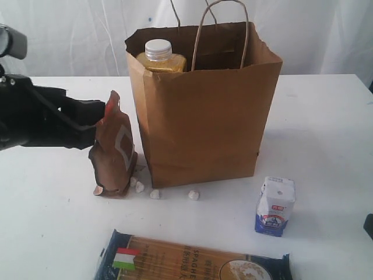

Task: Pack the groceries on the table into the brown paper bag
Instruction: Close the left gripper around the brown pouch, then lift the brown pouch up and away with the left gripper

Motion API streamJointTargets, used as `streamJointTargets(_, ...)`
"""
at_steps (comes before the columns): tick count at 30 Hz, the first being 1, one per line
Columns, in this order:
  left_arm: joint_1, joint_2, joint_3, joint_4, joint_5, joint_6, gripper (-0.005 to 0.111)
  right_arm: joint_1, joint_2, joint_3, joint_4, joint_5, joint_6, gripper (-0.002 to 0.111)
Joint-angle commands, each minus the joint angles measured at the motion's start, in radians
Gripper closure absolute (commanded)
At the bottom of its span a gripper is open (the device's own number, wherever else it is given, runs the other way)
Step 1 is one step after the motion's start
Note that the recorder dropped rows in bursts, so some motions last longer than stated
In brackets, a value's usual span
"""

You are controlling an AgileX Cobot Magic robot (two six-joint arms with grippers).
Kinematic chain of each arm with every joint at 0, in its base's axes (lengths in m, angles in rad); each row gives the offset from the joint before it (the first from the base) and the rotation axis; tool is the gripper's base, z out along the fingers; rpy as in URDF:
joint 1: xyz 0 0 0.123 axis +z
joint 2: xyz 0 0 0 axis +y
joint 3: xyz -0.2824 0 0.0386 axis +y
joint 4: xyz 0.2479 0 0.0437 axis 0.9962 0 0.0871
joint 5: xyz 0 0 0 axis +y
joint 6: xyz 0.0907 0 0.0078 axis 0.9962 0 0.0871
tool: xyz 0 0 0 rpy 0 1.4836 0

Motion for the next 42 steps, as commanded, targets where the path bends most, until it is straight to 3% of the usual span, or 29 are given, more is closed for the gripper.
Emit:
streamJointTargets(1,-0.004,0.096,-0.07,-0.021,-0.053,0.028,0.037,-0.004,-0.006,0.005,0.003,-0.005,0.001,0.108)
streamJointTargets(12,-0.004,0.304,-0.165,-0.021,-0.127,0.055,0.037,-0.004,-0.006,0.005,0.003,-0.005,0.001,0.108)
streamJointTargets(18,0.034,0.371,-0.165,-0.021,-0.123,0.028,0.037,-0.004,-0.006,0.005,0.003,-0.005,0.001,0.108)
streamJointTargets(27,0.103,0.451,-0.169,-0.021,-0.002,0.028,0.038,-0.004,-0.006,0.005,0.003,-0.005,0.001,0.108)
streamJointTargets(33,0.103,0.483,-0.169,-0.021,0.006,0.035,0.063,-0.004,-0.006,0.005,0.003,-0.005,0.001,0.108)
streamJointTargets(39,0.103,0.494,-0.169,-0.021,-0.017,0.104,0.107,-0.004,-0.006,0.005,0.003,-0.005,0.001,0.108)
streamJointTargets(42,0.103,0.493,-0.169,-0.021,-0.088,0.121,0.107,-0.004,-0.006,0.005,0.003,-0.005,0.001,0.108)
